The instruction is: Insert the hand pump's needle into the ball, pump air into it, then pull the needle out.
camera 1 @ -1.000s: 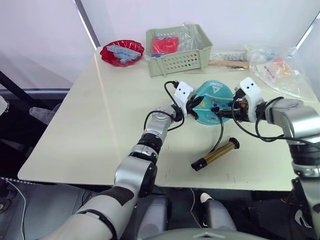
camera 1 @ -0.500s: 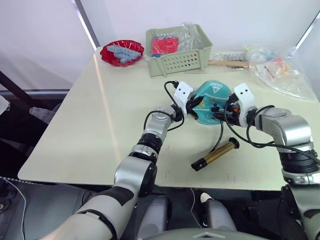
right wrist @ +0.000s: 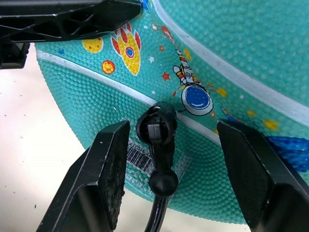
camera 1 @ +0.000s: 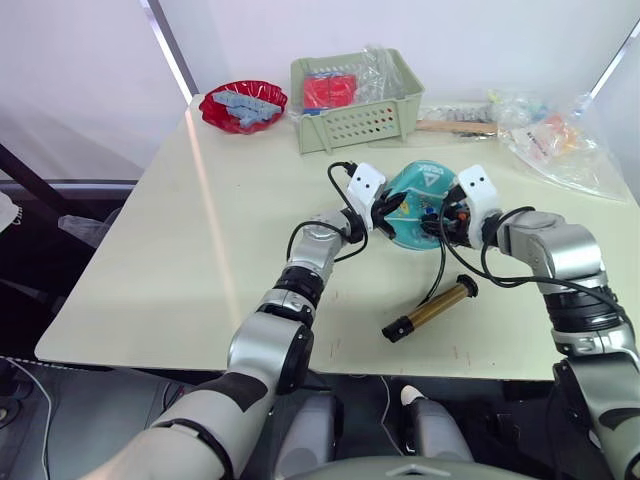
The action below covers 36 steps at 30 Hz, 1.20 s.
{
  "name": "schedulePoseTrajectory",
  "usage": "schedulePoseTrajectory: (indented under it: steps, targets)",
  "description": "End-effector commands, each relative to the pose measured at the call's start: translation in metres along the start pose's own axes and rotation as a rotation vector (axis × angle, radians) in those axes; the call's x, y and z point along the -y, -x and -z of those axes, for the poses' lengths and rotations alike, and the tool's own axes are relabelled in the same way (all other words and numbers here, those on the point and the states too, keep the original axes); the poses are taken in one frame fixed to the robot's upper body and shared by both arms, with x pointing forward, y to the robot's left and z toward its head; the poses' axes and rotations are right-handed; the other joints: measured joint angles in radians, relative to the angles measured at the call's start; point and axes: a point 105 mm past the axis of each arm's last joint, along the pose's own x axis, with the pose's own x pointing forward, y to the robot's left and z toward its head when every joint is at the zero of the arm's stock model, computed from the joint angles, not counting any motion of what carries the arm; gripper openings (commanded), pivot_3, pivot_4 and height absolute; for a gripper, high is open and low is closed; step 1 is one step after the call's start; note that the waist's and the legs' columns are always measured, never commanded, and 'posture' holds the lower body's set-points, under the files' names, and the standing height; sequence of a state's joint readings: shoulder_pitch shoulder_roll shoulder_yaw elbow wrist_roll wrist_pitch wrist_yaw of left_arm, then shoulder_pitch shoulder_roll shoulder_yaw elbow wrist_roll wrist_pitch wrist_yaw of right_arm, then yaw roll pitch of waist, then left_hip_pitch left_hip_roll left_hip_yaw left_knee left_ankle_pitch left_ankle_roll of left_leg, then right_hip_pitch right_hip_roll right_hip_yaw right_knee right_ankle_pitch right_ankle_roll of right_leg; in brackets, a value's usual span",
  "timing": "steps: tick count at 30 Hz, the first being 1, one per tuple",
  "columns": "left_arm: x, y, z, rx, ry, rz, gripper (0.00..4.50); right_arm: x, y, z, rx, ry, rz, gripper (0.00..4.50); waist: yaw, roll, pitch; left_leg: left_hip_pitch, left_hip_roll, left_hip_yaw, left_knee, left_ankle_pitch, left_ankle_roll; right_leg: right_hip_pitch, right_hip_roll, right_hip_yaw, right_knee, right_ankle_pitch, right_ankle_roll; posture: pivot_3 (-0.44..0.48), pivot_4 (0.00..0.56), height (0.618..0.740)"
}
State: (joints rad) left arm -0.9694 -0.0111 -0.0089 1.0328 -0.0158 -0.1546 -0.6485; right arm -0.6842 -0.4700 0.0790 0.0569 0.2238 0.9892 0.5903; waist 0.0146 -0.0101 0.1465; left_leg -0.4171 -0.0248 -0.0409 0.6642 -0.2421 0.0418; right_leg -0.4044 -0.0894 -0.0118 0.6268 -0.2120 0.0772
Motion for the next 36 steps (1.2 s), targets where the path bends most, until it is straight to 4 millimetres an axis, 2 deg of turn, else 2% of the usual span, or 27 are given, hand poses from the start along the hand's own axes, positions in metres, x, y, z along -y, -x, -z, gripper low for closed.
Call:
schedulePoseTrajectory:
  steps: [1,2,3,4,8,17,23,26,33,36]
  targets:
    - [0.018,0.002,0.037,-0.132,0.043,0.058,0.00,0.001,0.004,-0.020,0.064,0.031,0.008,2.97,0.000,0.000,0.000,0.000,0.000,0.000,0.000,0.000,0.000,0.000,0.000,0.000,0.000,0.000,0.000,0.000,0.150,0.737]
    - [0.018,0.002,0.037,-0.131,0.043,0.058,0.00,0.001,0.004,-0.020,0.067,0.032,0.006,2.97,0.000,0.000,0.000,0.000,0.000,0.000,0.000,0.000,0.000,0.000,0.000,0.000,0.000,0.000,0.000,0.000,0.150,0.737]
    - [0.018,0.002,0.038,-0.132,0.043,0.058,0.00,0.001,0.004,-0.020,0.069,0.033,0.004,2.47,0.000,0.000,0.000,0.000,0.000,0.000,0.000,0.000,0.000,0.000,0.000,0.000,0.000,0.000,0.000,0.000,0.150,0.737]
    - [0.018,0.002,0.038,-0.132,0.043,0.058,0.00,0.001,0.004,-0.021,0.071,0.032,0.003,2.22,0.000,0.000,0.000,0.000,0.000,0.000,0.000,0.000,0.000,0.000,0.000,0.000,0.000,0.000,0.000,0.000,0.150,0.737]
    - [0.019,0.003,0.039,-0.134,0.044,0.059,0.00,0.000,0.004,-0.021,0.074,0.035,-0.004,0.39,0.000,0.000,0.000,0.000,0.000,0.000,0.000,0.000,0.000,0.000,0.000,0.000,0.000,0.000,0.000,0.000,0.150,0.737]
    - [0.017,0.004,0.040,-0.137,0.046,0.052,0.00,0.001,0.003,-0.021,0.058,0.073,0.006,0.35,-0.001,0.000,0.000,0.001,0.000,0.000,0.000,0.000,0.000,0.000,0.000,0.000,0.000,0.000,0.000,0.000,0.150,0.737]
    - [0.017,0.003,0.039,-0.136,0.054,0.050,0.00,-0.005,-0.003,-0.022,-0.039,0.280,-0.005,0.35,-0.003,0.000,0.000,0.001,0.000,0.001,0.000,0.000,0.000,0.000,0.000,0.001,0.001,0.000,0.000,0.000,0.150,0.737]
    - [0.019,0.002,0.040,-0.138,0.058,0.054,0.00,-0.002,-0.011,-0.016,-0.126,0.366,0.014,0.35,-0.006,0.000,0.000,0.002,0.000,0.001,0.000,0.000,0.000,0.000,0.001,0.001,0.001,0.000,0.000,0.000,0.150,0.737]
    - [0.020,0.002,0.040,-0.139,0.063,0.056,0.00,0.000,-0.024,-0.007,-0.234,0.403,0.004,0.35,-0.020,0.000,0.000,0.004,0.001,0.001,0.004,0.000,0.000,0.003,0.001,0.001,0.002,0.000,0.000,0.000,0.150,0.737]
    - [0.019,0.002,0.040,-0.139,0.065,0.054,0.00,0.000,-0.031,0.002,-0.280,0.408,-0.009,0.35,-0.027,0.000,-0.001,0.009,0.001,0.000,0.004,0.000,0.000,0.009,0.002,0.001,0.002,0.000,0.000,0.000,0.150,0.737]
